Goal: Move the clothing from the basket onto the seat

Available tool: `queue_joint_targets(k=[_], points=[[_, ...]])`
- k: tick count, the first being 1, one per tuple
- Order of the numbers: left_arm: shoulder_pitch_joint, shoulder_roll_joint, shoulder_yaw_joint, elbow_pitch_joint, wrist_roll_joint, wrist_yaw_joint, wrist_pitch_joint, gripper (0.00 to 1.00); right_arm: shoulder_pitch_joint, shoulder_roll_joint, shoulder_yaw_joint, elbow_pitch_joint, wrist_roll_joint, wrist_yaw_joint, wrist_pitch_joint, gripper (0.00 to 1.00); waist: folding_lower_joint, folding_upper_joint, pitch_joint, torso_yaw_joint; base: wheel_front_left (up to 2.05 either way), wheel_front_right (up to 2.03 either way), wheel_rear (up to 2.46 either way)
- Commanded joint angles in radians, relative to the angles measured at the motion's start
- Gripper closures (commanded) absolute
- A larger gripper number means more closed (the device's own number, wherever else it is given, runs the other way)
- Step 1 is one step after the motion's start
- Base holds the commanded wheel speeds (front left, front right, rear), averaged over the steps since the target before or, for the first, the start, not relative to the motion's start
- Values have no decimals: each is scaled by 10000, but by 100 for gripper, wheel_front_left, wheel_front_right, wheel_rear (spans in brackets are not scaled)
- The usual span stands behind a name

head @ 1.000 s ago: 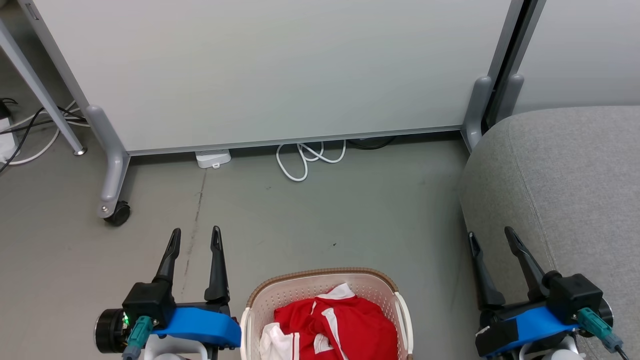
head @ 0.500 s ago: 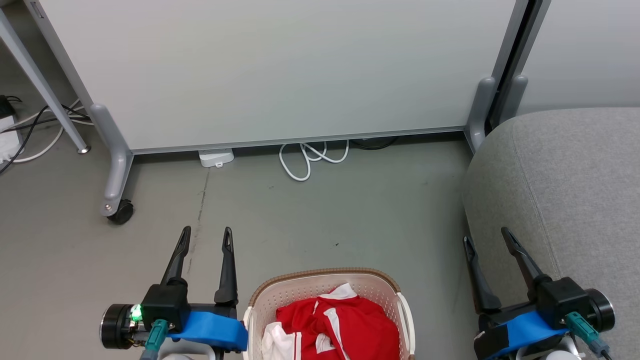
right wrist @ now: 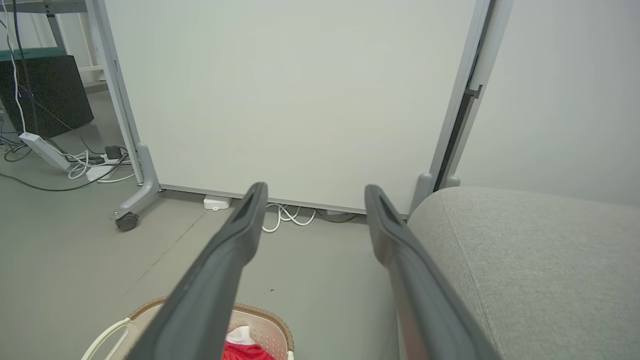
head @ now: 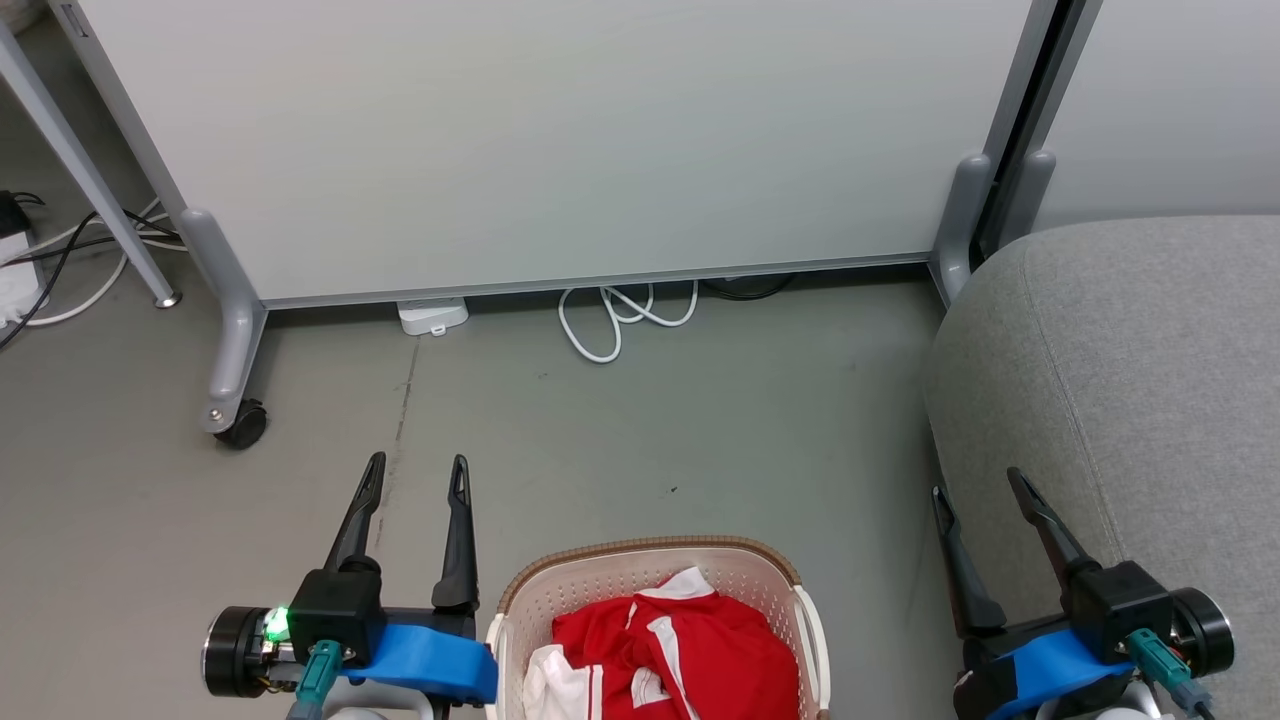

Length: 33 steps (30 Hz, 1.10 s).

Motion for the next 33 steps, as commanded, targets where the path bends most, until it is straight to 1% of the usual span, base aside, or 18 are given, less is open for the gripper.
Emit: queue_joint_targets(k=[1, 21, 24, 33], points=[[-90, 28, -8, 18, -33, 14, -49, 0, 50, -52, -29, 40, -71, 22, -42, 0, 0, 0, -3, 5, 0, 0, 0], [-203, 27, -89, 84, -63, -4, -49, 0, -97, -52, 46, 181, 69, 22, -42, 0, 0, 0, 108, -79, 0, 0, 0], [-327, 25, -170, 176, -89, -117, -47, 0, -166, -52, 67, 167, 88, 22, -42, 0, 0, 0, 181, -132, 0, 0, 0], [-1094, 25, -447, 827, 217, -670, -39, 0, -449, -51, 178, 88, 137, 20, -42, 0, 0, 0, 638, -498, 0, 0, 0]])
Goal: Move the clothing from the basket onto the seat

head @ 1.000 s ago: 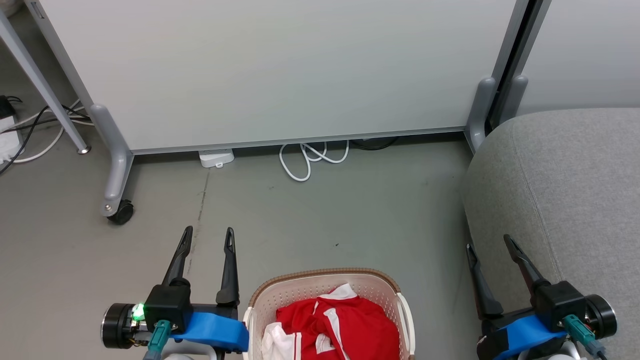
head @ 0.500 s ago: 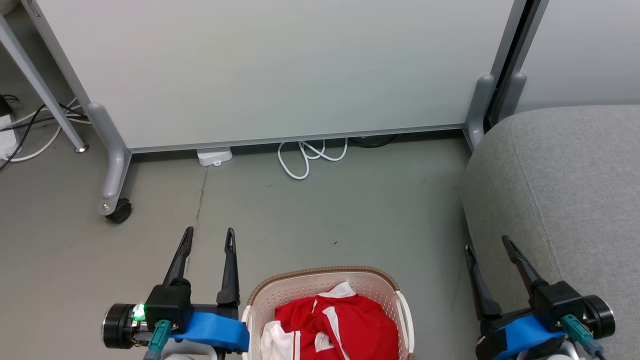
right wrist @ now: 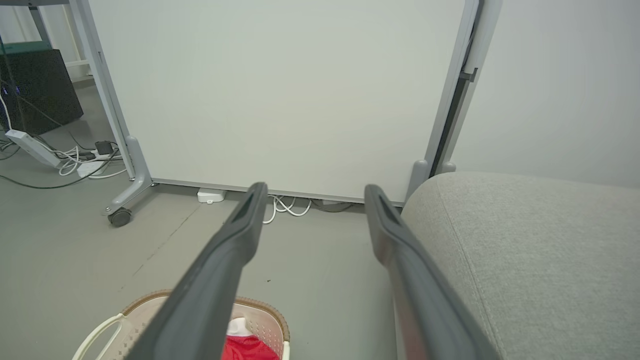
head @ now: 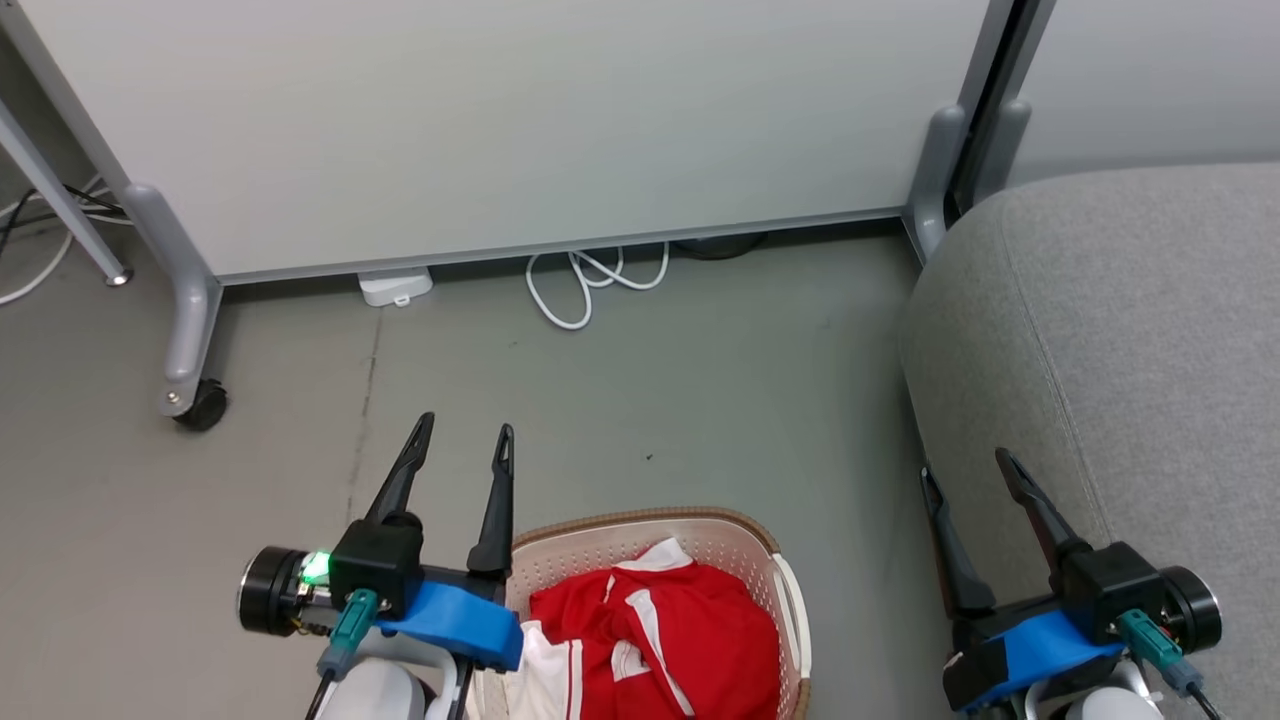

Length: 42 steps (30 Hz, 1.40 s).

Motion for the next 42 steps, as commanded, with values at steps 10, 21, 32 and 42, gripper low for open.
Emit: queue_joint_targets(k=[10, 21, 32, 42], points=[[-1342, 39, -513, 1325, 395, -517, -28, 0, -704, -46, 289, -224, 91, 12, -42, 0, 0, 0, 1221, -860, 0, 0, 0], [-2956, 211, -1408, 3017, 606, -814, -26, 0, -1596, -43, 781, -636, -134, 12, -41, 0, 0, 0, 2963, -1662, 0, 0, 0], [-4611, 410, -2522, 5229, 488, -861, -28, 0, -2424, -42, 911, -1172, -114, 12, -39, 0, 0, 0, 4688, -2149, 0, 0, 0], [-6127, 574, -3972, 7918, -262, -865, -13, 0, -2904, -119, 901, -1749, -52, 12, -39, 0, 0, 0, 6128, -2423, 0, 0, 0]])
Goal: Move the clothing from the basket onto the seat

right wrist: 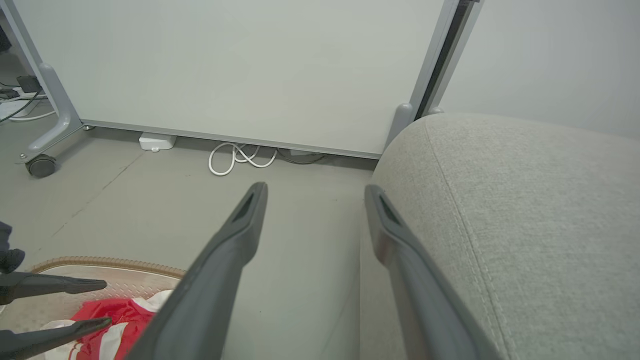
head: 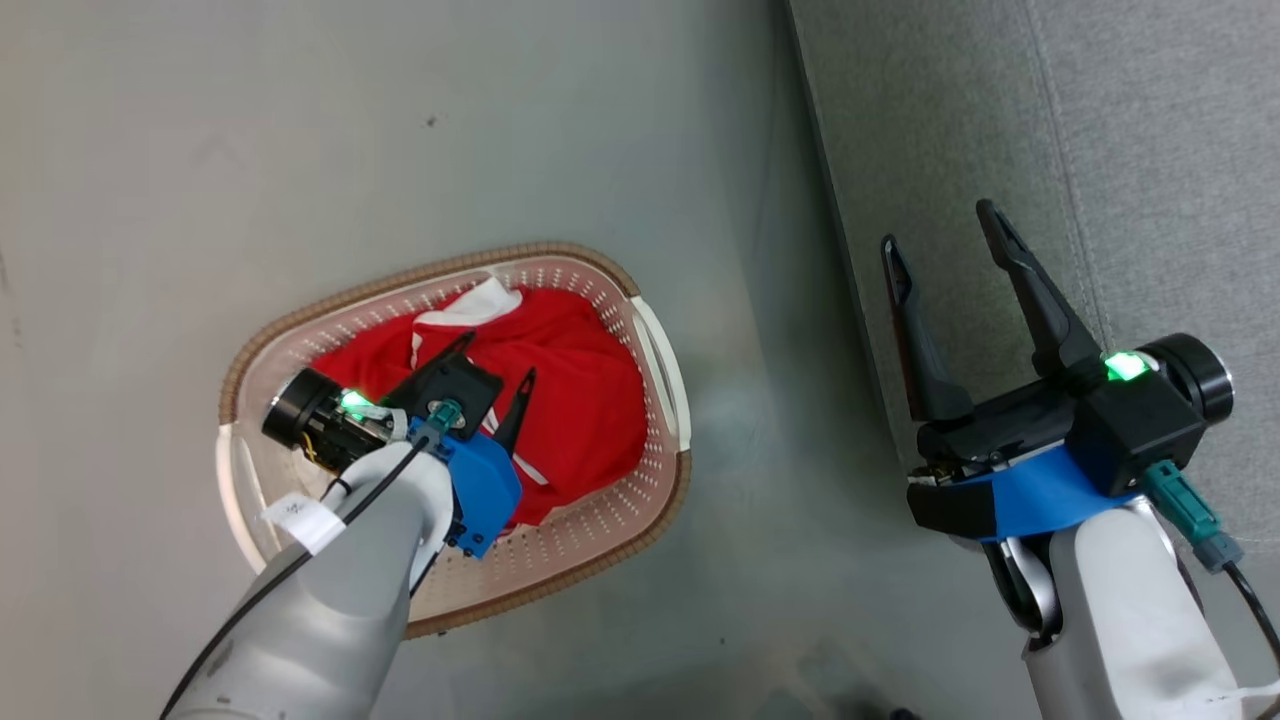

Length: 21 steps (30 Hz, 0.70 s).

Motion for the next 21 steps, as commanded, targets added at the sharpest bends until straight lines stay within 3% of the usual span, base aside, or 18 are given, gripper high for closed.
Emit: queue_joint_targets(k=[1, 8, 21], points=[[-373, 31, -157, 255, -126, -11, 11, 0, -210, -50, 11, -121, 44, 5, -39, 0, -2, 0, 449, -137, 0, 0, 0], [-1272, 126, -949, 1266, -624, -12, 314, 0, -432, -105, 33, -465, 88, 5, -37, 0, -2, 0, 1285, -209, 0, 0, 0], [-2247, 529, -1812, 1660, -1966, -13, 1698, 0, -649, -140, 129, -756, 232, 5, -37, 0, -2, 0, 2407, -401, 0, 0, 0]])
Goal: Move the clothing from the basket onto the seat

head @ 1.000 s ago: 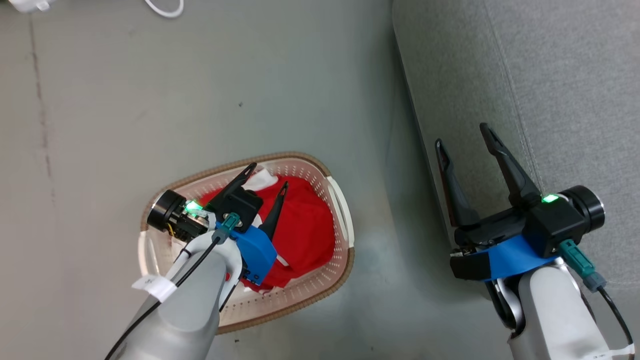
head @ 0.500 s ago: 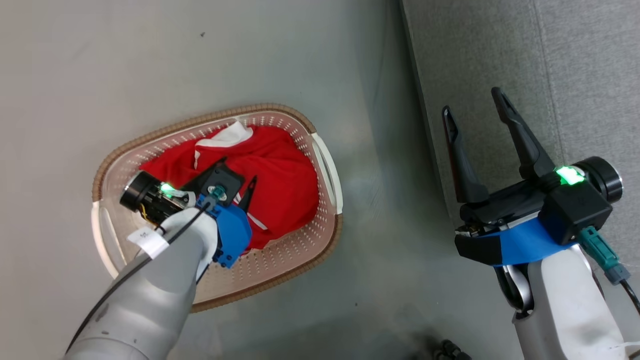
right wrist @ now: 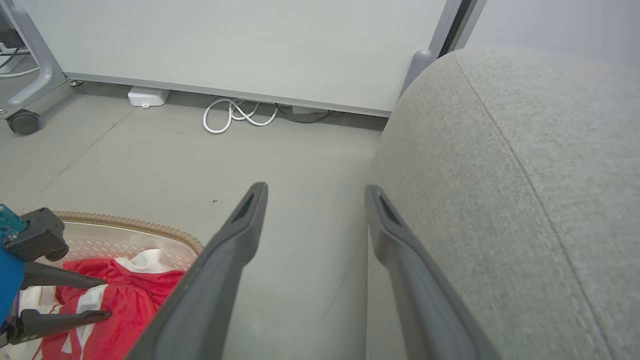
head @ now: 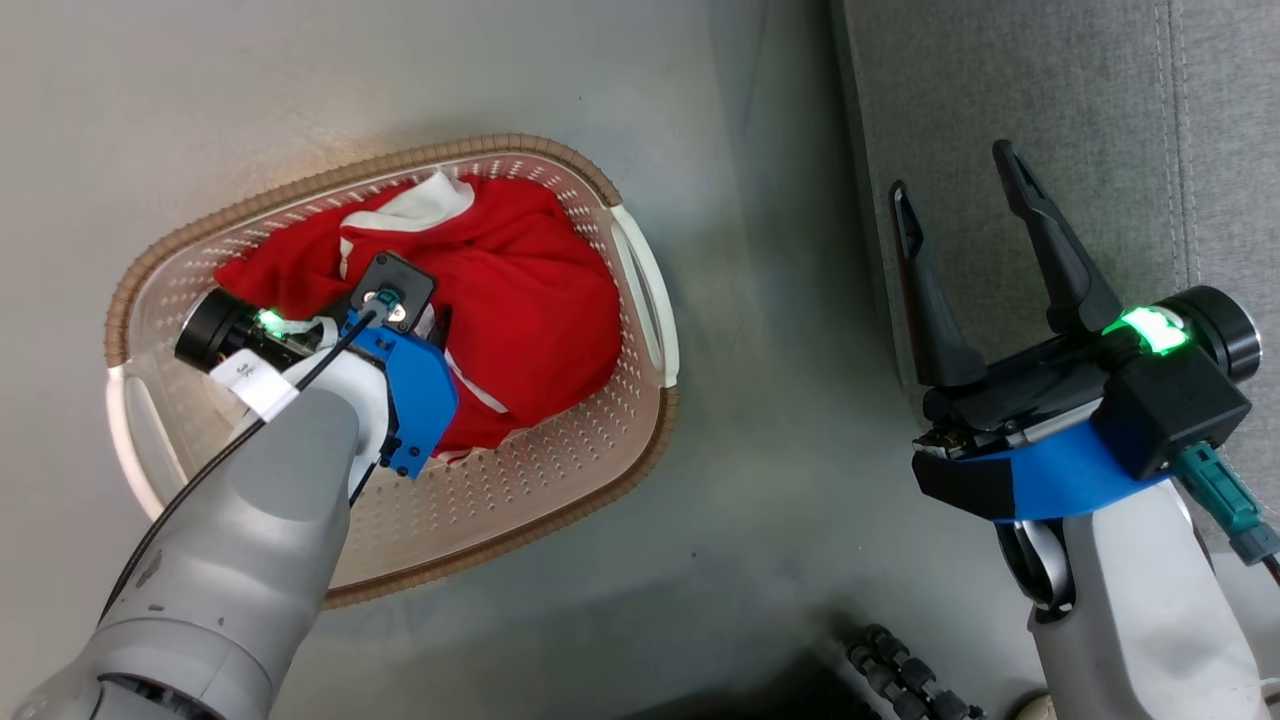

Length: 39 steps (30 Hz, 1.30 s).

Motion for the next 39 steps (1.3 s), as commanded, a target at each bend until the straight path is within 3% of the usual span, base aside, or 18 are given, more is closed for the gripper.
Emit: queue_joint_targets(k=[1, 13, 14, 15, 16, 27, 39], points=[[-244, 31, -151, 9, -111, -13, 116, 0, -157, -63, -23, -64, 82, 5, -39, 0, -1, 0, 187, -37, 0, 0, 0], [-356, 51, -1489, -389, -1430, -14, 1243, 0, -223, -50, -11, -171, 235, 5, -39, 0, -1, 0, 649, -100, 0, 0, 0], [-367, 56, -1611, -441, -1496, -14, 1255, 18, -228, -47, -17, -175, 240, 5, -37, 0, -1, 0, 665, -98, 0, 0, 0], [-412, 90, -1763, -493, -1538, -14, 1197, 71, -237, -45, -18, -172, 246, 5, -39, 0, -1, 0, 678, -94, 0, 0, 0], [-431, 126, -1882, -527, -1638, -14, 1162, 100, -249, -42, -15, -168, 255, 5, -39, 0, -1, 0, 685, -91, 0, 0, 0], [-406, -76, -3142, -975, -2717, -14, 184, 100, -224, -155, -62, 70, 260, 5, -37, 0, -1, 0, 96, 293, 0, 0, 0], [216, -216, -4254, -1488, -3932, -14, -1328, 100, 90, -234, -194, 622, 363, 5, -39, 0, -1, 0, -1691, 831, 0, 0, 0]])
